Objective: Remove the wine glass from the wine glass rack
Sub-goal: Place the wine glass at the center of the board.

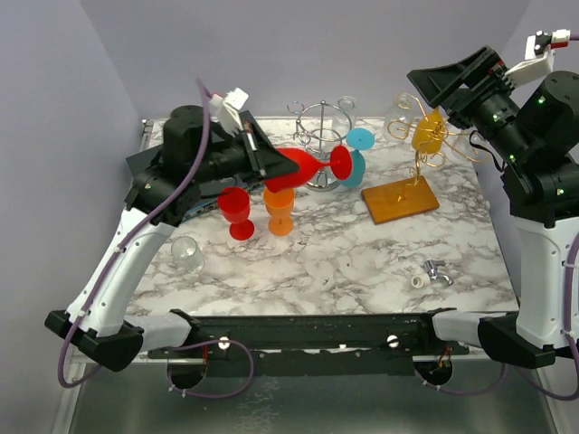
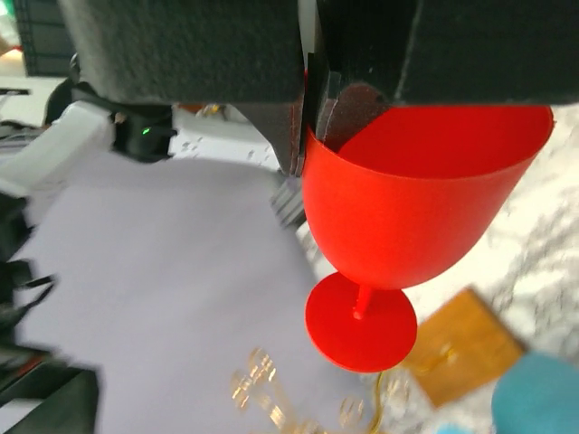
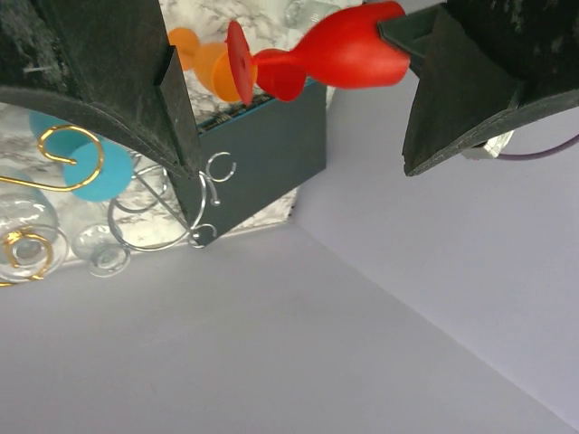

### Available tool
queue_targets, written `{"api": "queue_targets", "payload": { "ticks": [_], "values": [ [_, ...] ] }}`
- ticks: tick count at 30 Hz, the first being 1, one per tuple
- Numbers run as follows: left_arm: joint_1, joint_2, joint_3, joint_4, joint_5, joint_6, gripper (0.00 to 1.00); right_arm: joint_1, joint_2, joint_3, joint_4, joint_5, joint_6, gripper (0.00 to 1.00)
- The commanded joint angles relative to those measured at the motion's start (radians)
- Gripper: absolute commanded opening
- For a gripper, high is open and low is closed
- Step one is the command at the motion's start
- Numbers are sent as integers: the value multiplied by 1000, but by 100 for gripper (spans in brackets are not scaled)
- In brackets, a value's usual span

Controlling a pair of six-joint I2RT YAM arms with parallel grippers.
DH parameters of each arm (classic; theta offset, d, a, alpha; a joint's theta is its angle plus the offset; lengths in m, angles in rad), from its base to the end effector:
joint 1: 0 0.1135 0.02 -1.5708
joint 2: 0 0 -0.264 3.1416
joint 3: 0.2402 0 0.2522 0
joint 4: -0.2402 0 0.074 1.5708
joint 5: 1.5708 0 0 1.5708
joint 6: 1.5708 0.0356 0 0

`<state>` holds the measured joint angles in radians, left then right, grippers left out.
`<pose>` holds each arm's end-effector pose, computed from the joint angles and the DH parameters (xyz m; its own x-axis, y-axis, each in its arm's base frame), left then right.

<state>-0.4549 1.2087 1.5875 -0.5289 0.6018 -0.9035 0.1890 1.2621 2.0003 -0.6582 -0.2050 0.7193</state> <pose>0.2014 -0.1210 0.4913 -0.7626 -0.3478 -0.5454 0.4298 0.3577 -0.8291 0.1844 0.0426 0.5829 -0.1935 0.6198 -0.7606 -0.3400 0.6848 0.6445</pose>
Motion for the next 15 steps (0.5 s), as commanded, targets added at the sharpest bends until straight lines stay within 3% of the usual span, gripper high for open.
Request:
{"api": "queue_targets", "payload": {
  "ticks": [1,8,15],
  "values": [
    [-205,84,91,-344,-281,196,0,1,-2,7,-85,67,-98,100],
    [-370,271,191,-472,-533,290,0,1,-14,9,-126,127,-141,100],
    [-452,535,389,-602,-705,399,0,1,-53,-10,-149,201,-166,100]
  ]
}}
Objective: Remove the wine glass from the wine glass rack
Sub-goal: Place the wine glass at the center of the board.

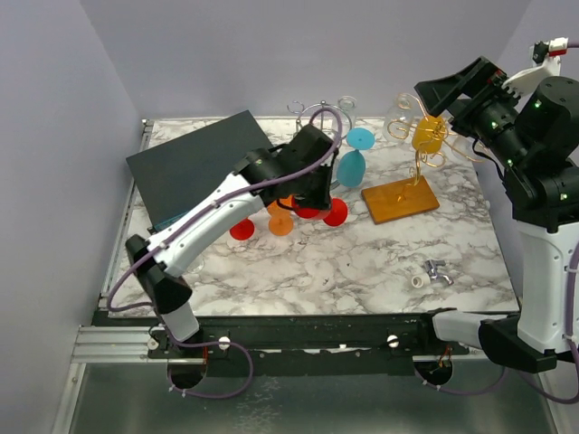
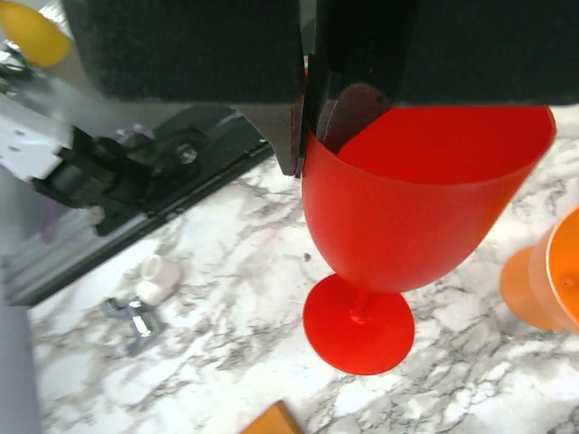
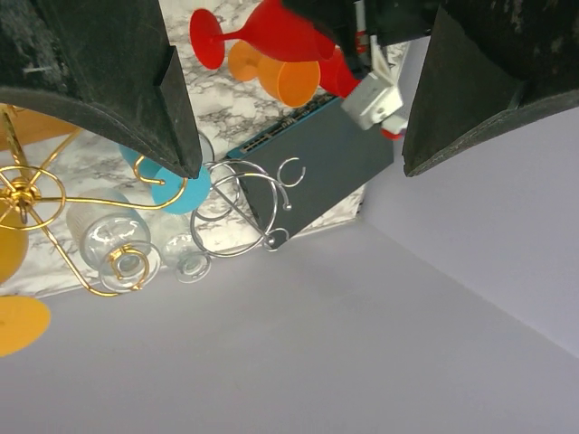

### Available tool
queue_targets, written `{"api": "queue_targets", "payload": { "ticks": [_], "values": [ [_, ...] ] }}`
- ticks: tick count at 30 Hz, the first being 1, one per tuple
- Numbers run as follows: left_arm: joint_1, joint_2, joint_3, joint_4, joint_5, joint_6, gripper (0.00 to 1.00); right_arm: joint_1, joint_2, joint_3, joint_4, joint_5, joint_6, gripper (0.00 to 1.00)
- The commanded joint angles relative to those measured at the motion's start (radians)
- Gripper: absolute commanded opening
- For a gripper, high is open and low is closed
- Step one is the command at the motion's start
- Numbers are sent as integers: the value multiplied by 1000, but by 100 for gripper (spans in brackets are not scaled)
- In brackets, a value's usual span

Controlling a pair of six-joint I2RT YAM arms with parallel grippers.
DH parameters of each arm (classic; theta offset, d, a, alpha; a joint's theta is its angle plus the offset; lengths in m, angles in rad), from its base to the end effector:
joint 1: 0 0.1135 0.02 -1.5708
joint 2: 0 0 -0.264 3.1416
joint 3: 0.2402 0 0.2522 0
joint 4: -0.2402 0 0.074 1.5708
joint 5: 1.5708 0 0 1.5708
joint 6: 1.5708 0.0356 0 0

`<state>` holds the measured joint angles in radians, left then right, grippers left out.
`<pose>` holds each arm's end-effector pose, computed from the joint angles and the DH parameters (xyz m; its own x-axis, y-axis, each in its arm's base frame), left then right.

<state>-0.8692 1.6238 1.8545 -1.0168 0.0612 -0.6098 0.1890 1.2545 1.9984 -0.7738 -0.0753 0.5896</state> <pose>0.2153 -0.2582 0.4140 -0.8270 0.0930 -0.5545 0.3863 0.8106 -0.4402 0.1831 0.0378 0.5712 -0.1696 0.5321 -0.8295 -0.2008 0.8054 0.5577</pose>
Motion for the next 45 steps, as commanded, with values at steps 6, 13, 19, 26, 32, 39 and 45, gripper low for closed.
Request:
{"api": "queue_targets", "payload": {
  "ticks": [6,13,19,26,32,39,45],
  "values": [
    [-53,312,308,-187,-194,170,0,1,-86,-35,-41,104,-34,100],
    [-54,467,439,-254,-209,203,0,2,-162,-60,-35,133,-25,100],
    [-55,538,483,-275,-208,217,0,1,-197,-57,-49,132,-19,100],
    [-54,577,491,-283,-216,214,0,1,-204,-71,-68,134,-22,100],
    [-54,584,496,-283,-216,217,7,2,-203,-76,-81,141,-22,100],
    [-55,591,499,-281,-213,222,17,1,-209,-99,-78,146,-18,100],
    [-55,593,518,-281,-213,222,27,0,-209,-104,-83,156,-20,100]
  ]
}}
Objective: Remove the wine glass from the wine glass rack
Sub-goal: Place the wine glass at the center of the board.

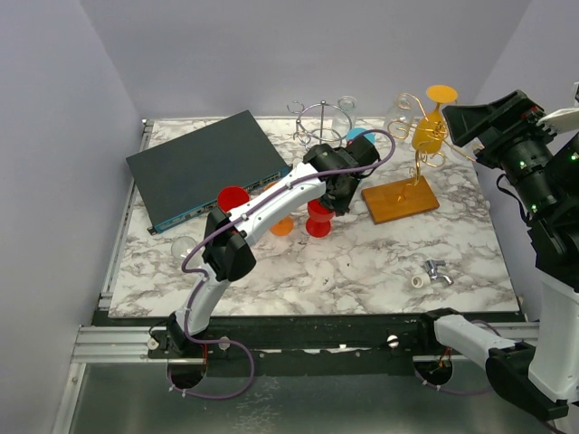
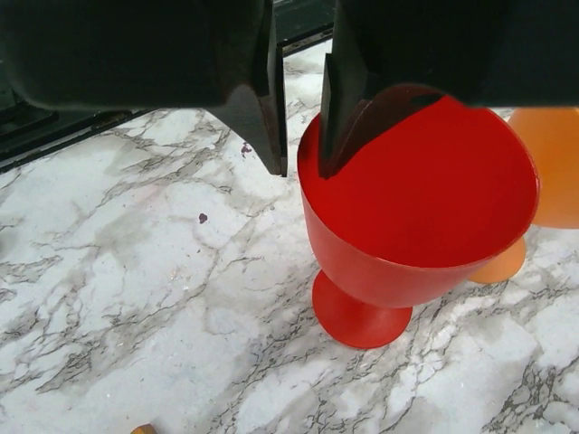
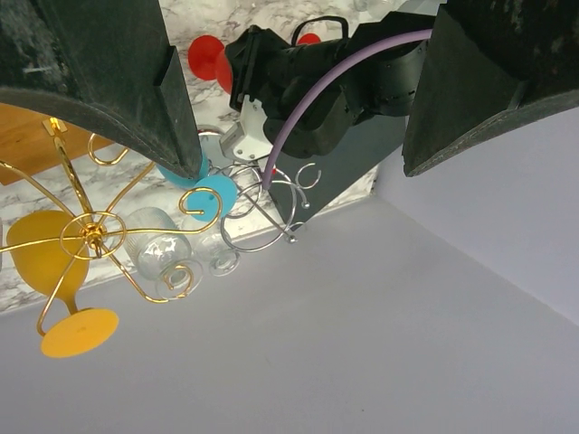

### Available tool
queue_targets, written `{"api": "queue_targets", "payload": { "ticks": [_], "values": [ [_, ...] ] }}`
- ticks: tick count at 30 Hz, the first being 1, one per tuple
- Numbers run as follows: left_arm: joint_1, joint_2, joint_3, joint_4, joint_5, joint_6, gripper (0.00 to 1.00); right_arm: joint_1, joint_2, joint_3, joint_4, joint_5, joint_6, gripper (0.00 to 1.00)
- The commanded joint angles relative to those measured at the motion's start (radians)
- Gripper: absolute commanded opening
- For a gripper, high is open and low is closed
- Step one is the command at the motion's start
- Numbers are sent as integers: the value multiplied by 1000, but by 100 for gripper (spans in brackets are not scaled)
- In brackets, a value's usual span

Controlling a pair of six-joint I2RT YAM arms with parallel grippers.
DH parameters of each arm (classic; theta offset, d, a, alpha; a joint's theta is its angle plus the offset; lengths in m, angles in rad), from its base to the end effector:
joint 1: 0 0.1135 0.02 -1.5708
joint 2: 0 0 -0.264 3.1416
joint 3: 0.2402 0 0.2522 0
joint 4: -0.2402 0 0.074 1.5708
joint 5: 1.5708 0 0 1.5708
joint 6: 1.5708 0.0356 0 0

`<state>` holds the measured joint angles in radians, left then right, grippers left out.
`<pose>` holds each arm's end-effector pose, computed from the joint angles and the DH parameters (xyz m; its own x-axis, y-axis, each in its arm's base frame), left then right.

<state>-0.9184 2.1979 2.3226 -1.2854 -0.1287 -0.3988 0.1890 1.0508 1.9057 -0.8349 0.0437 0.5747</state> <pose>0.2793 -0.3581 0.3170 -0.8070 0.4220 -0.4131 0.4814 0.8753 -0.0464 0.1121 0.0199 0.5690 -0.0622 0.5410 -0.8387 -0.1322 0.8285 0.5442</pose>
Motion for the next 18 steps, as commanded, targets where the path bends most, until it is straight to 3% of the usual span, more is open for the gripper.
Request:
{"api": "queue_targets", "payload": {
  "ticks": [1,10,18],
  "values": [
    [-5,19,54,-12,-23,9,29,1,-4,-11,-23,40,-7,100],
    [-8,-9,98,-2,-19,-1,44,1,18,-20,-25,74,-26,100],
    [-7,-68,93,14,-11,-5,49,2,67,-3,-20,109,-35,100]
  ]
}}
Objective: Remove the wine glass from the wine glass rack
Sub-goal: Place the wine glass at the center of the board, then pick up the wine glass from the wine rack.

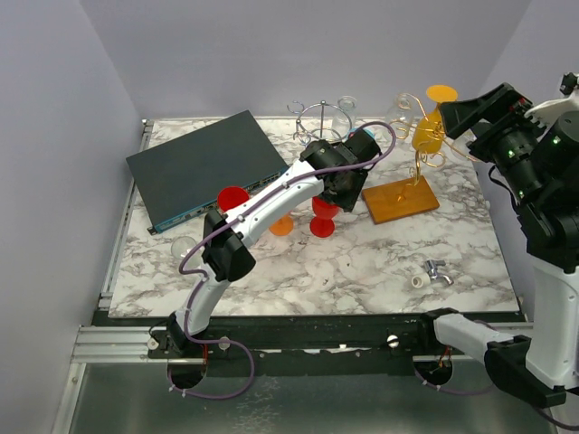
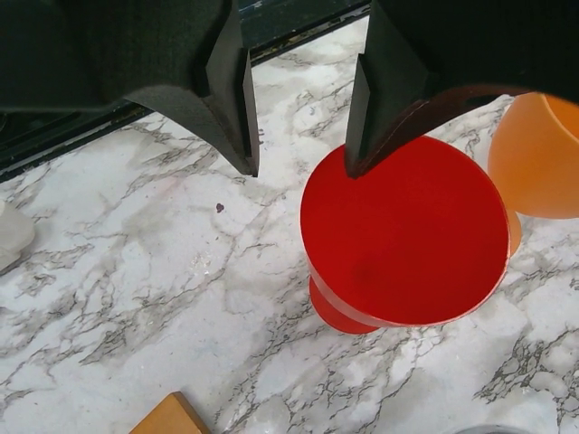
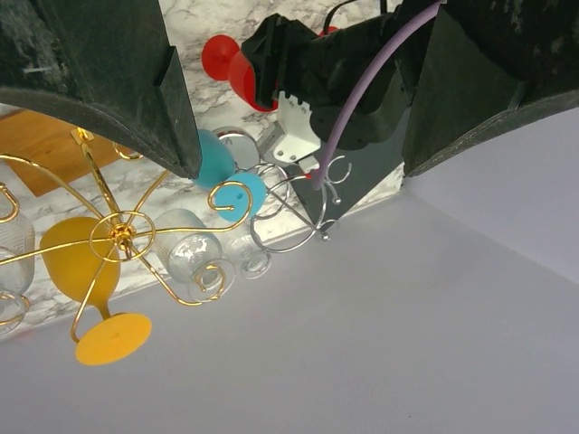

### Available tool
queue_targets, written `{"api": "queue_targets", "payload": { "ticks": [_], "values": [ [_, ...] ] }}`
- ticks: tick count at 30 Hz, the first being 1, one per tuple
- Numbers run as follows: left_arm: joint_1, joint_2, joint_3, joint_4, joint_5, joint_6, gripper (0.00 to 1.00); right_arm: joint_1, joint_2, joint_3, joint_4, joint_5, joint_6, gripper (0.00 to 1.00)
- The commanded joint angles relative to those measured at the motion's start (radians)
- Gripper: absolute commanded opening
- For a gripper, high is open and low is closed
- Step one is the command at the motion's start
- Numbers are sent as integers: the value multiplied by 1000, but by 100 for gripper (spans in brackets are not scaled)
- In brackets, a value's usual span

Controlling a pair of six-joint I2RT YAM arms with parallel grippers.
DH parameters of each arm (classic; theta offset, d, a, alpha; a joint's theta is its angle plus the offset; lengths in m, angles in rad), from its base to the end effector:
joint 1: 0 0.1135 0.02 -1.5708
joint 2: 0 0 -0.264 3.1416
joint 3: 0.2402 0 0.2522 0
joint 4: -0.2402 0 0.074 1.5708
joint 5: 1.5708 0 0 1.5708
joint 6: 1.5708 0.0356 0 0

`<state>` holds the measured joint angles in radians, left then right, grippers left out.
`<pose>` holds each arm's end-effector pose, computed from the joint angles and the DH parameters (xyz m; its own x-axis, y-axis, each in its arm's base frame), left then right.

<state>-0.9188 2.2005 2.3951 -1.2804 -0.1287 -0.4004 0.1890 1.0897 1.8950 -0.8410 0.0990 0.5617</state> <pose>0.2798 -0.3590 0.3364 -0.7875 0.3945 -0.4736 0.4833 0.8721 -0.0772 0.1319 0.0217 0.5618 -0.0776 0.5248 -0.8477 -0.0574 0.8465 0.5293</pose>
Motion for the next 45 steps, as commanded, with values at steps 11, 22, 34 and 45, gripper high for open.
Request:
{"api": "queue_targets", "payload": {
  "ticks": [11,22,34,45],
  "values": [
    [-6,-227,-11,70,9,11,58,1,213,170,6,98,-35,100],
    [-5,-496,-234,217,28,9,60,-112,477,465,-92,127,-47,100],
    [-5,-717,-469,357,68,18,63,-547,472,349,-49,-297,97,100],
    [9,-819,-646,452,88,17,64,-721,335,22,-1,-446,83,87]
  ]
}}
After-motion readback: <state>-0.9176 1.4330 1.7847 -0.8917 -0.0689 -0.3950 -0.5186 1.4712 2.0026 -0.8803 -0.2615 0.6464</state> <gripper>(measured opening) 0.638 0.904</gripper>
